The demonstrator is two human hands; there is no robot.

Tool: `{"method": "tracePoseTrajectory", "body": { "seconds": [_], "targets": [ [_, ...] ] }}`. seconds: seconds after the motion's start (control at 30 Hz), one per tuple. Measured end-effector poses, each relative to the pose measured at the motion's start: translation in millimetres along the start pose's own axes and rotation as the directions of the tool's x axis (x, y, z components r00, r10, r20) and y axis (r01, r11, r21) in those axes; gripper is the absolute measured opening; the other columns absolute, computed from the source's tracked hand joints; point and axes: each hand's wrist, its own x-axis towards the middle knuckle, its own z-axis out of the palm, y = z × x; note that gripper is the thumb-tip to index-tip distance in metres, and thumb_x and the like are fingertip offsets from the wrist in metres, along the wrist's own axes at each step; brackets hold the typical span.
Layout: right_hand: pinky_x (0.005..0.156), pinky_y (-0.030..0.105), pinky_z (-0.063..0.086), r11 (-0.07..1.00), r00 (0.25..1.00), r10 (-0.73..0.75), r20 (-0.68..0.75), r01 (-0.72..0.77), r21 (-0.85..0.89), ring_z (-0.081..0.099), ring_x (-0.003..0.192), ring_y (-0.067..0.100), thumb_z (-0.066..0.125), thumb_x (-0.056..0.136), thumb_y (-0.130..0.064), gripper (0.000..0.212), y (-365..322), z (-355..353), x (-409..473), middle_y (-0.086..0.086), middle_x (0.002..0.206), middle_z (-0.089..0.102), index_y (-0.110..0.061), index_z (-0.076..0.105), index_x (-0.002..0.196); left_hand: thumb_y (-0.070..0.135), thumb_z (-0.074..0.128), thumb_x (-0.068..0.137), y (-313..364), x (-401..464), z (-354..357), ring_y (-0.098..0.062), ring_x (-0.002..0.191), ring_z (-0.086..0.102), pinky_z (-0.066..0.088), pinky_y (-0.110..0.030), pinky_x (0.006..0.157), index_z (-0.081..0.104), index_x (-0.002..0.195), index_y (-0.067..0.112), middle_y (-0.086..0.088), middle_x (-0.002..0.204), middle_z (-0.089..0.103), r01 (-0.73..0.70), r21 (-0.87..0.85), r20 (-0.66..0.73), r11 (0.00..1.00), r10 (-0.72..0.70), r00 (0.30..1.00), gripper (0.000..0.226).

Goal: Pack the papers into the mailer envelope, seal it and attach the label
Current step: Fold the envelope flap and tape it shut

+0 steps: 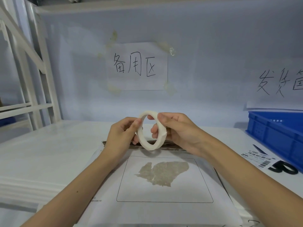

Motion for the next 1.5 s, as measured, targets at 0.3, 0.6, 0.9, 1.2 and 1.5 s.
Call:
{"method": "tracePoseTrajectory", "body": {
  "seconds": [0.3, 0.6, 0.9, 1.2, 1.5],
  "targets": [
    [0.086, 0.032, 0.056, 0.988, 0.994, 0.065, 0.093, -0.077, 0.133, 0.072, 0.093, 0.024, 0.058, 0.087, -0.024, 0.041, -2, 0, -2, 0.009, 0.099, 0.076, -0.005, 0.059, 0.123, 0.031, 0.059, 0.095, -5, 3, 0, -0.017, 0.041, 0.049, 0.046, -0.025, 0.045, 0.071, 0.083, 0.001, -0.036, 0.071, 0.06, 0.037, 0.033, -0.012, 0.999, -0.037, 0.999, 0.035],
    [0.095, 0.039, 0.054, 0.968, 0.984, 0.177, 0.019, -0.177, 0.175, 0.07, 0.103, 0.032, 0.053, 0.098, -0.01, 0.037, 3, 2, 2, 0.018, 0.114, 0.072, -0.007, 0.051, 0.134, 0.036, 0.052, 0.096, -5, -9, 5, -0.004, 0.085, 0.059, 0.047, -0.017, 0.072, 0.061, 0.117, 0.037, 0.023, 0.112, 0.059, -0.23, 0.409, -0.048, 0.883, 0.273, 0.961, 0.023],
    [0.098, 0.041, 0.052, 0.932, 0.985, 0.157, -0.069, -0.125, 0.339, 0.064, 0.114, 0.034, 0.053, 0.097, -0.001, 0.045, 10, 2, 8, 0.021, 0.124, 0.067, -0.009, 0.043, 0.14, 0.028, 0.059, 0.092, -12, -8, 6, -0.015, 0.073, 0.05, 0.046, -0.025, 0.064, 0.066, 0.113, 0.032, 0.009, 0.112, 0.05, -0.644, 0.526, 0.168, 0.556, 0.675, 0.719, 0.023],
    [0.098, 0.038, 0.052, 0.974, 0.981, 0.145, -0.125, -0.119, 0.192, 0.071, 0.1, 0.026, 0.051, 0.098, 0.001, 0.047, 7, 3, 7, 0.015, 0.121, 0.069, -0.011, 0.04, 0.142, 0.021, 0.058, 0.093, -13, -8, 4, -0.007, 0.082, 0.057, 0.053, -0.033, 0.064, 0.072, 0.107, 0.016, 0.004, 0.101, 0.06, -0.611, 0.524, 0.117, 0.593, 0.661, 0.741, 0.02],
    [0.102, 0.037, 0.05, 0.989, 0.979, 0.089, -0.186, -0.109, -0.1, 0.069, 0.1, 0.018, 0.064, 0.093, -0.014, 0.061, 13, 4, 10, 0.004, 0.11, 0.073, -0.013, 0.036, 0.147, 0.025, 0.05, 0.094, -10, -9, 6, -0.004, 0.084, 0.053, 0.049, -0.024, 0.07, 0.057, 0.097, 0.024, 0.012, 0.1, 0.053, -0.583, 0.539, 0.126, 0.608, 0.626, 0.77, 0.008]
  ]
}}
